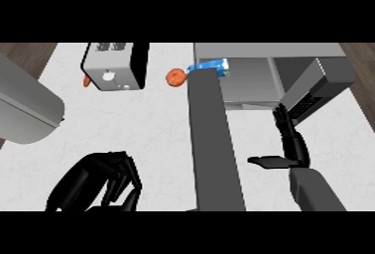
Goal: Pick up the milk, place it into the microwave and close the microwave
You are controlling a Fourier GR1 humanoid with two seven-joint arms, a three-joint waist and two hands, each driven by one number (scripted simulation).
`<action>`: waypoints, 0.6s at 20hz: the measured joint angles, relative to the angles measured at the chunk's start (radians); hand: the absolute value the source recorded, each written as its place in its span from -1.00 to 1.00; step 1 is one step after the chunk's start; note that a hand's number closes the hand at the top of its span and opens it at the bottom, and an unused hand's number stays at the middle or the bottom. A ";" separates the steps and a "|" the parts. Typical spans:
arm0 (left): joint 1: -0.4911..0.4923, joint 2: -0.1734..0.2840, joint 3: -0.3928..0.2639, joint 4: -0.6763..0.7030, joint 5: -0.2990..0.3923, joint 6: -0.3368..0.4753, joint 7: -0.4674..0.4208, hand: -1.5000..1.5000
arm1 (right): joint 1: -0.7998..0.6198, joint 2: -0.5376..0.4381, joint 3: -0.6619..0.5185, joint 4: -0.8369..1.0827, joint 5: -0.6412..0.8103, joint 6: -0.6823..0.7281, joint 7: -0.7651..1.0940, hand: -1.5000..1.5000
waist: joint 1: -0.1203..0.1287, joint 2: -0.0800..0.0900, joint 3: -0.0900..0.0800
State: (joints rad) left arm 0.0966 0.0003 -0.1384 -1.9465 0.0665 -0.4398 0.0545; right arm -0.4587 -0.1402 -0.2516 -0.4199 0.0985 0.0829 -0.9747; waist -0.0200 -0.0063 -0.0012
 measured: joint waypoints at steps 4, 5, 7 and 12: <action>-0.067 0.000 -0.093 0.065 -0.066 0.070 -0.022 1.00 | 0.125 -0.030 0.015 -0.128 -0.023 0.051 0.014 -1.00 | -0.008 -0.001 -0.001; -0.095 0.000 -0.104 0.089 -0.084 0.073 -0.028 1.00 | 0.158 -0.033 0.020 -0.159 -0.027 0.060 0.015 -1.00 | -0.009 0.000 -0.001; -0.144 0.000 -0.134 0.159 -0.104 0.095 -0.045 1.00 | 0.223 -0.034 0.035 -0.240 -0.034 0.077 0.029 -1.00 | -0.012 0.000 -0.001; -0.228 0.000 -0.251 0.331 -0.170 0.160 -0.101 1.00 | 0.362 -0.069 0.047 -0.416 -0.070 0.125 0.061 -1.00 | -0.016 0.002 -0.001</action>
State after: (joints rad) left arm -0.1319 0.0007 -0.3892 -1.6152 -0.1031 -0.2802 -0.0470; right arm -0.0966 -0.2088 -0.2042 -0.8359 0.0290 0.2084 -0.9135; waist -0.0356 -0.0047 -0.0021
